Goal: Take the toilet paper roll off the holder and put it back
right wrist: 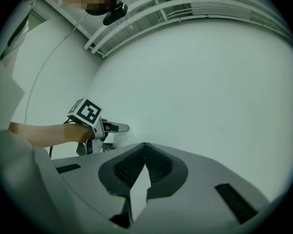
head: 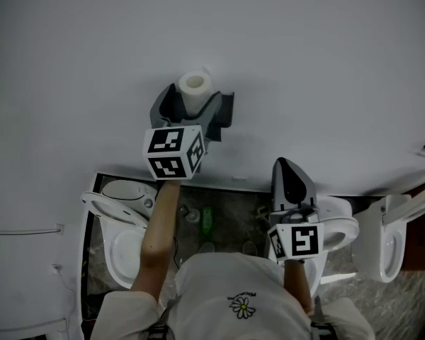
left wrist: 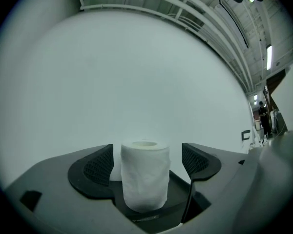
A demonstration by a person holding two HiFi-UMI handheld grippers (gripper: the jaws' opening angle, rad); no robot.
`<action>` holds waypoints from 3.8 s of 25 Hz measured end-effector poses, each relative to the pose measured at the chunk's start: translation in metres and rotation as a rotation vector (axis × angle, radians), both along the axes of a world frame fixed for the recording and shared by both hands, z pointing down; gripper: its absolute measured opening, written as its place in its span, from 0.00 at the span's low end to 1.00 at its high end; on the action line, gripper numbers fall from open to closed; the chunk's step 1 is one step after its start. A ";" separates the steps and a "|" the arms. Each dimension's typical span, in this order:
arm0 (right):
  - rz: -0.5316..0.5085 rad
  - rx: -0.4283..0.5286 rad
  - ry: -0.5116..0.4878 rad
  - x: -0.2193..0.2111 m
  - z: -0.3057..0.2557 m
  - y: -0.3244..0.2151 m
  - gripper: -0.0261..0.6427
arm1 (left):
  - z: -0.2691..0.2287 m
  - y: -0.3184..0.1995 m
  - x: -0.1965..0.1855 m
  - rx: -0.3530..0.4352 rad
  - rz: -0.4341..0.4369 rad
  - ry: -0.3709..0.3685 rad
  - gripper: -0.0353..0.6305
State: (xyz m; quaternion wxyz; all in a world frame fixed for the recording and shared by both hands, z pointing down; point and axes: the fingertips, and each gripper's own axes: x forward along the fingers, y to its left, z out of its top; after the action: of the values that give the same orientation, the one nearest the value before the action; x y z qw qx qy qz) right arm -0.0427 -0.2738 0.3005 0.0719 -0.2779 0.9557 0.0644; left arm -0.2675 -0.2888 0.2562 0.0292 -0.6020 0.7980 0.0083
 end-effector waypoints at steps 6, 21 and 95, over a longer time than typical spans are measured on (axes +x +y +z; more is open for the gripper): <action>0.012 -0.011 -0.003 0.001 0.001 -0.006 0.05 | 0.017 -0.012 -0.013 -0.056 -0.003 0.047 0.69; 0.007 0.001 -0.006 -0.006 0.000 -0.008 0.05 | 0.031 -0.019 -0.018 -0.216 -0.040 -0.030 0.57; -0.217 0.136 -0.046 -0.034 -0.033 0.082 0.05 | -0.033 0.222 0.083 0.424 -0.219 -0.264 0.54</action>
State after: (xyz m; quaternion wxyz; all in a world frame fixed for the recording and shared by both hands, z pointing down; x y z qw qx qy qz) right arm -0.0763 -0.1919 0.2670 0.1192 -0.1689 0.9717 0.1147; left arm -0.1845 -0.0667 0.2234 0.2589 -0.4883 0.8282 0.0935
